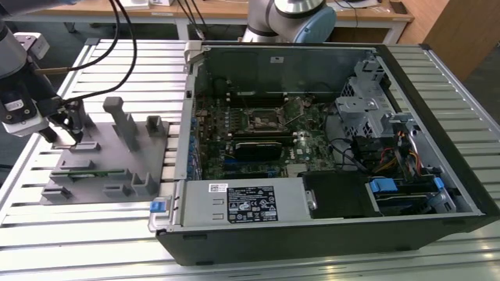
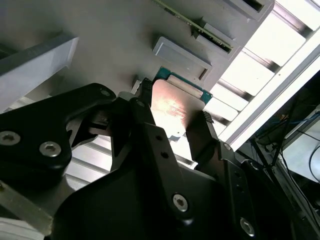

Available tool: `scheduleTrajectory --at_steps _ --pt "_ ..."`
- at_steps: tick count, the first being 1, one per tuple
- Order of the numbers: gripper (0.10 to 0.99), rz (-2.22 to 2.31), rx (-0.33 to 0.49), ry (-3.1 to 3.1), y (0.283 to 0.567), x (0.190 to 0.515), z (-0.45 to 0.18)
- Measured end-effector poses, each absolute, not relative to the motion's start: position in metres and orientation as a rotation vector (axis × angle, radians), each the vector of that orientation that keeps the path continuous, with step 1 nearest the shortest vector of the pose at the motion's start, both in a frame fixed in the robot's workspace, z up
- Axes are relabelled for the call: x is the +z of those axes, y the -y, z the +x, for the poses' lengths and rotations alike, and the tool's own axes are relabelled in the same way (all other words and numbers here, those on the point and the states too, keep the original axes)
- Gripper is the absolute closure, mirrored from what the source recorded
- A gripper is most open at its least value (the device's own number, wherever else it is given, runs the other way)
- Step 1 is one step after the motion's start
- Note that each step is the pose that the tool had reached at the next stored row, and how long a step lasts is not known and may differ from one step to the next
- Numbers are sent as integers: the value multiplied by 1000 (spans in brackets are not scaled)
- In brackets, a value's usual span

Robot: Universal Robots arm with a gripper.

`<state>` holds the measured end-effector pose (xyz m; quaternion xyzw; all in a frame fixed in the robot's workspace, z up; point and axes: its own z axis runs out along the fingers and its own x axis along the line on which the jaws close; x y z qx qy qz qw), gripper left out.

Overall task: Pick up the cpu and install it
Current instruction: 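Pick up the cpu and move it towards the insertion slot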

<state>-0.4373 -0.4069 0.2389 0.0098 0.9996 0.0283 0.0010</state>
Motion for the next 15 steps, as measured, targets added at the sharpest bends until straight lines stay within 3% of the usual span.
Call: scheduleTrajectory --at_steps 15 --pt "561 31 86 -3138 407 251 -438"
